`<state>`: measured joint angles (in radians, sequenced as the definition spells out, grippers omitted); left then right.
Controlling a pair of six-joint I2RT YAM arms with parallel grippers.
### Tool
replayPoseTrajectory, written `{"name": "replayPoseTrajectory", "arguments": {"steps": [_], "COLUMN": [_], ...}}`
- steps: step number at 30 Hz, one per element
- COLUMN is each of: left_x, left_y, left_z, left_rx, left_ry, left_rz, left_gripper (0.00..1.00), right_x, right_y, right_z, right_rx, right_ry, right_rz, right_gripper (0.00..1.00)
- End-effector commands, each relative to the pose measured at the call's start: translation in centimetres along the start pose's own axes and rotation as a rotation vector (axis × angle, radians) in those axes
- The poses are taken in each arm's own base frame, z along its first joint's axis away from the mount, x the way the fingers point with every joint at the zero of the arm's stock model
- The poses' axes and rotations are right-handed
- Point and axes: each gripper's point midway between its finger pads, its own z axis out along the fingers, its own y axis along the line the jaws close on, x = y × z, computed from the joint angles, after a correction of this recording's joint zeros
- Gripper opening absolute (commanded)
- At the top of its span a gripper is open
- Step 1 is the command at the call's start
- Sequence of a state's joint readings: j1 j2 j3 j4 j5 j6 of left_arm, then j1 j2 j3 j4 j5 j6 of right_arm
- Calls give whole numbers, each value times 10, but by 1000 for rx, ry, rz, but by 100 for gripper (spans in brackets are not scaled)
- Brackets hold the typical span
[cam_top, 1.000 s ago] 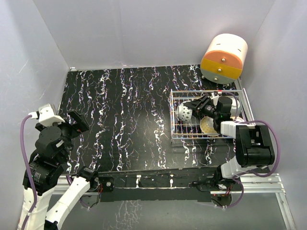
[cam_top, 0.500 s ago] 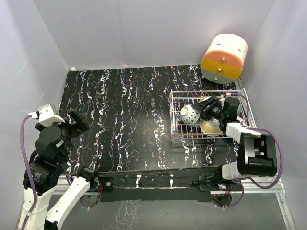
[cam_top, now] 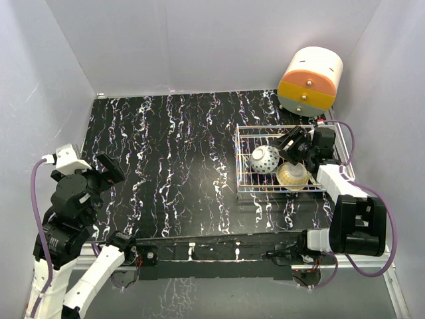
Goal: Load the bowls into the dish rack
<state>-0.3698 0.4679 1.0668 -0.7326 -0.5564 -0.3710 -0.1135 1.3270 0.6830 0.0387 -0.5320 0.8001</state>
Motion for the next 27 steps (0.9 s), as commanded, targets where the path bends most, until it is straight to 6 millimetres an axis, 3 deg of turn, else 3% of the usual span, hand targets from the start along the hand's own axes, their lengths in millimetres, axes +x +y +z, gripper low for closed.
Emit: {"name": "replayPoseTrajectory", "arguments": {"steps": [1,15,27], "left_x": [0,2,3], "left_y": [-5,-5,-7], "left_z": [2,2,2], "left_rx": [20,22,30], "left_ry": [-8,-4,6], "left_rz": [-9,-12,-8], "left_gripper": [97,97,97], "right_x": [-33,-26,-9], "right_y": [7,5,24], "right_z": [-10,-4,27], "right_rx": [66,68,31], "right_ry": [-84,-29,37], "right_rz": [-150,-211,-244], "right_gripper": [67,67,67]}}
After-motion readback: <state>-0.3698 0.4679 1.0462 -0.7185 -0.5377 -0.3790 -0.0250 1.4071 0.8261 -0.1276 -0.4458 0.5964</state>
